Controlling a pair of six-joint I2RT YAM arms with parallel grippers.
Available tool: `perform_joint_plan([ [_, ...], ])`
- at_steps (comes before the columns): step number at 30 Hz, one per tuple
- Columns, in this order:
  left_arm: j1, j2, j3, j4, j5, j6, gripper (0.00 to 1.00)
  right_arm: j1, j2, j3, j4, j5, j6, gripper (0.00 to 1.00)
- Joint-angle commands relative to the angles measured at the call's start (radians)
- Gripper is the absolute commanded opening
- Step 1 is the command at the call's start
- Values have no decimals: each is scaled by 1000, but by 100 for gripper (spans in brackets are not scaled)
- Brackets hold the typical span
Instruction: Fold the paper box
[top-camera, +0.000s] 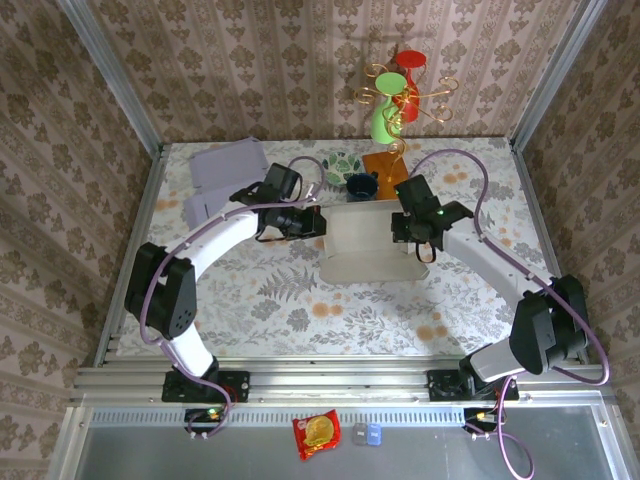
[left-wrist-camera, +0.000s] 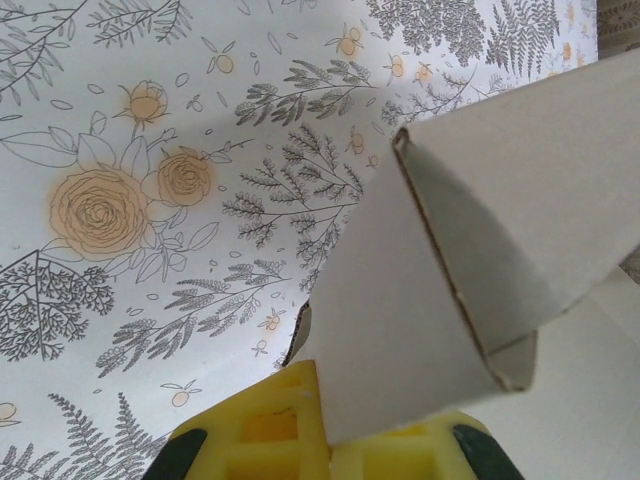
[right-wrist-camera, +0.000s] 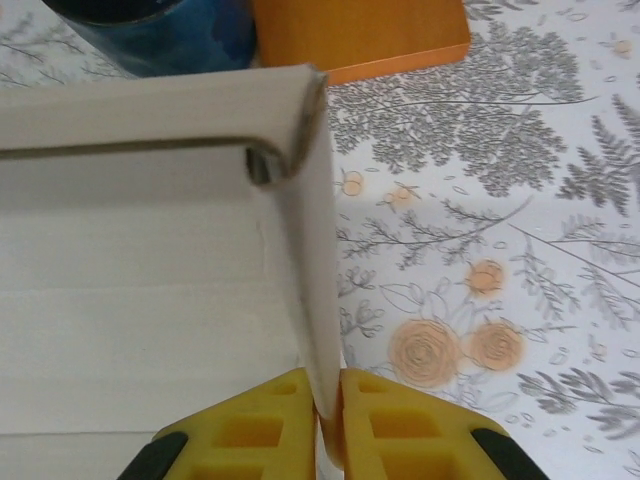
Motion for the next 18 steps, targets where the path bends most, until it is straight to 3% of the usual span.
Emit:
perform_joint_plan([
  [1,-18,-7,50,8,14,14,0,40,24,45,-109,193,53,14],
  [6,-31,1,67,6,12,12,0,82,55,85,-204,345,116,7],
  [18,-49,19,96,2,11,2,0,159,281,303,-519,611,278,3],
])
